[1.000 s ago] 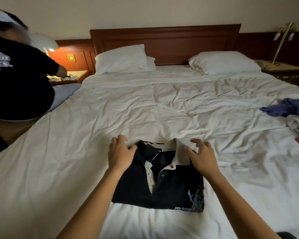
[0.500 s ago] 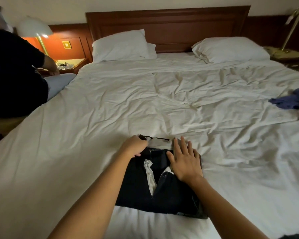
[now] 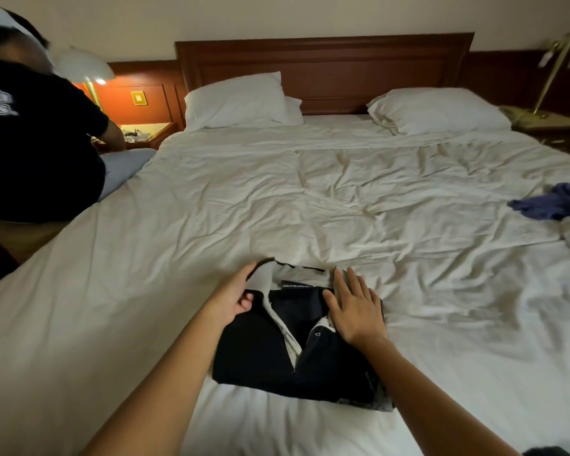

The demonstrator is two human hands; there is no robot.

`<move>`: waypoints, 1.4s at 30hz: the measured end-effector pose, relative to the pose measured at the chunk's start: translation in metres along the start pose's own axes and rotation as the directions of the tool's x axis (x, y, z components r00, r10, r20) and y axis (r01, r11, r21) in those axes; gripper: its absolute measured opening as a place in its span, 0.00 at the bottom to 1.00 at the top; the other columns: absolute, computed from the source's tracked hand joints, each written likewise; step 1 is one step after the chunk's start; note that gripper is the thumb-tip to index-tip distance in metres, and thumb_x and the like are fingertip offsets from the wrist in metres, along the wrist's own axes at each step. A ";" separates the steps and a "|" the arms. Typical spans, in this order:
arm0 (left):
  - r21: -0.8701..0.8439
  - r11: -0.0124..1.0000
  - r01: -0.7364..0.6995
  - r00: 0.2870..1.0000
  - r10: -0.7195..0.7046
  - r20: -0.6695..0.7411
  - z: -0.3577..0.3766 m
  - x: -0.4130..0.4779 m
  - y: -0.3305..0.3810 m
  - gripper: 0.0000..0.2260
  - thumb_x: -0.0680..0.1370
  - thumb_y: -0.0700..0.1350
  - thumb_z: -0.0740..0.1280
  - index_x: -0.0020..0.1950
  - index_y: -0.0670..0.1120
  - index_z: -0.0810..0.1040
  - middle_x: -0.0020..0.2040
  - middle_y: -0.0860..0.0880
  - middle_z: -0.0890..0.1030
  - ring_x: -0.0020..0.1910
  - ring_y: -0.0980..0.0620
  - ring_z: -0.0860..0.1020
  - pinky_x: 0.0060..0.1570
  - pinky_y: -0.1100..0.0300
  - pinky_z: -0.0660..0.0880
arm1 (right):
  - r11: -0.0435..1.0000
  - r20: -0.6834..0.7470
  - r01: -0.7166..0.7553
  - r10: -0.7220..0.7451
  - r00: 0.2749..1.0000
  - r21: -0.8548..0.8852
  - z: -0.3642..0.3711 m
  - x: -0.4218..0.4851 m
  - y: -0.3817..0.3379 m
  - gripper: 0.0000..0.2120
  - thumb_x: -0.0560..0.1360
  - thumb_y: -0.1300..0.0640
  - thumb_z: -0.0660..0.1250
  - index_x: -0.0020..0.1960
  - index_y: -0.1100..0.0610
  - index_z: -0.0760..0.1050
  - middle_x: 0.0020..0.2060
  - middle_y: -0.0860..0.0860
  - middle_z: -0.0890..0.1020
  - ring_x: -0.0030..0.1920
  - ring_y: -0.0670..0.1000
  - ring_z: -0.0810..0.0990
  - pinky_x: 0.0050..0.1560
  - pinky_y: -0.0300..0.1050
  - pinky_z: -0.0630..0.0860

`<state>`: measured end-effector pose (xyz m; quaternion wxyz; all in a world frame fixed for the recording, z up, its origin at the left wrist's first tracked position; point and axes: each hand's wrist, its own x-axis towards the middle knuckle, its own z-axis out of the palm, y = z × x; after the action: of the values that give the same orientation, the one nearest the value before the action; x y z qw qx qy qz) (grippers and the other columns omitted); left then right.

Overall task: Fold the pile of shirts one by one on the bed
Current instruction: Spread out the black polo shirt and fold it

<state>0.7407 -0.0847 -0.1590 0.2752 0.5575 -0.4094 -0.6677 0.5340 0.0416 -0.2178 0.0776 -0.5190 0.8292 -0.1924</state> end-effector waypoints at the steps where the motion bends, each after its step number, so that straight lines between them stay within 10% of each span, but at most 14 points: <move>1: 0.146 0.988 -0.042 0.999 0.044 -0.007 0.001 0.003 0.000 0.18 0.76 0.57 0.70 0.52 0.43 0.78 0.34 0.48 0.74 0.23 0.56 0.68 0.19 0.66 0.61 | 1.000 -0.006 -0.001 0.001 1.000 0.001 0.000 -0.001 0.000 0.30 0.81 0.36 0.45 0.80 0.43 0.47 0.81 0.50 0.49 0.80 0.53 0.45 0.77 0.53 0.47; 7: 0.789 0.595 -0.153 0.973 0.228 0.017 0.014 0.015 0.022 0.35 0.69 0.67 0.71 0.66 0.45 0.68 0.53 0.47 0.79 0.45 0.50 0.80 0.42 0.56 0.79 | 1.000 -0.023 -0.007 0.007 1.000 0.000 0.001 -0.001 0.000 0.29 0.82 0.37 0.46 0.80 0.43 0.48 0.81 0.50 0.50 0.80 0.52 0.46 0.77 0.52 0.47; 11: 0.963 0.218 -0.160 0.922 0.381 0.067 0.042 0.023 0.032 0.48 0.66 0.76 0.66 0.74 0.44 0.64 0.68 0.44 0.71 0.65 0.43 0.73 0.52 0.55 0.72 | 1.000 -0.043 -0.011 0.010 0.999 -0.007 0.002 0.000 -0.001 0.29 0.82 0.37 0.46 0.81 0.44 0.49 0.80 0.50 0.52 0.80 0.53 0.48 0.76 0.52 0.48; 18: 0.949 -0.300 -0.096 0.932 0.308 0.191 0.082 0.025 0.030 0.10 0.75 0.40 0.67 0.57 0.43 0.78 0.52 0.47 0.79 0.50 0.47 0.80 0.41 0.59 0.74 | 1.000 -0.084 -0.011 0.013 0.996 0.029 0.003 -0.001 -0.001 0.29 0.82 0.38 0.48 0.80 0.44 0.51 0.80 0.49 0.54 0.79 0.52 0.51 0.76 0.52 0.49; 21: 0.982 -0.110 -0.154 0.916 0.356 0.183 0.078 0.028 0.038 0.09 0.79 0.40 0.62 0.56 0.40 0.77 0.52 0.44 0.79 0.52 0.45 0.80 0.42 0.60 0.72 | 0.997 -0.115 -0.023 0.032 0.993 0.075 0.002 -0.002 -0.001 0.27 0.82 0.39 0.49 0.80 0.43 0.53 0.79 0.49 0.58 0.78 0.52 0.54 0.76 0.51 0.51; 24: 0.928 0.324 -0.182 0.942 0.328 0.071 0.055 0.031 0.051 0.06 0.80 0.42 0.62 0.48 0.40 0.74 0.42 0.45 0.75 0.42 0.46 0.76 0.33 0.59 0.69 | 0.994 -0.120 -0.033 0.045 0.992 0.106 0.000 -0.002 -0.001 0.26 0.82 0.40 0.49 0.79 0.43 0.55 0.78 0.49 0.61 0.77 0.52 0.56 0.76 0.51 0.52; 28: 0.402 0.894 -0.199 0.974 0.226 -0.020 0.023 0.017 0.051 0.12 0.76 0.32 0.58 0.33 0.42 0.70 0.28 0.48 0.73 0.34 0.50 0.70 0.27 0.63 0.66 | 0.994 -0.111 -0.026 0.038 0.993 0.104 -0.001 -0.004 -0.002 0.26 0.82 0.40 0.49 0.79 0.43 0.55 0.77 0.50 0.61 0.77 0.53 0.56 0.75 0.52 0.53; 31: 0.183 0.983 -0.014 1.000 0.010 0.020 0.008 0.007 0.048 0.11 0.77 0.40 0.59 0.34 0.44 0.71 0.25 0.49 0.75 0.29 0.50 0.72 0.29 0.62 0.69 | 0.994 -0.104 -0.029 0.040 0.994 0.108 -0.003 -0.005 -0.003 0.26 0.82 0.40 0.50 0.79 0.43 0.55 0.77 0.51 0.61 0.77 0.53 0.57 0.75 0.52 0.53; 35: 0.162 0.987 -0.008 0.993 -0.012 0.120 0.004 0.013 0.039 0.10 0.80 0.51 0.68 0.51 0.44 0.81 0.48 0.48 0.84 0.47 0.52 0.81 0.43 0.61 0.76 | 0.992 -0.096 -0.044 0.056 0.994 0.119 -0.006 -0.006 -0.004 0.25 0.82 0.40 0.51 0.78 0.44 0.58 0.76 0.51 0.63 0.76 0.54 0.59 0.74 0.52 0.55; 42: -0.063 0.996 -0.066 0.993 0.072 0.095 0.025 0.032 0.035 0.03 0.82 0.37 0.65 0.54 0.42 0.77 0.50 0.46 0.79 0.44 0.53 0.78 0.41 0.64 0.76 | 0.900 -0.020 -0.251 0.276 0.961 0.356 -0.026 0.045 -0.002 0.21 0.81 0.41 0.55 0.68 0.50 0.73 0.64 0.56 0.78 0.66 0.62 0.72 0.67 0.58 0.67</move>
<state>0.7063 -0.1236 -0.1446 0.2945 0.5015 -0.4211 -0.6960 0.5065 0.0071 -0.1900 0.1648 -0.3727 0.8465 -0.3426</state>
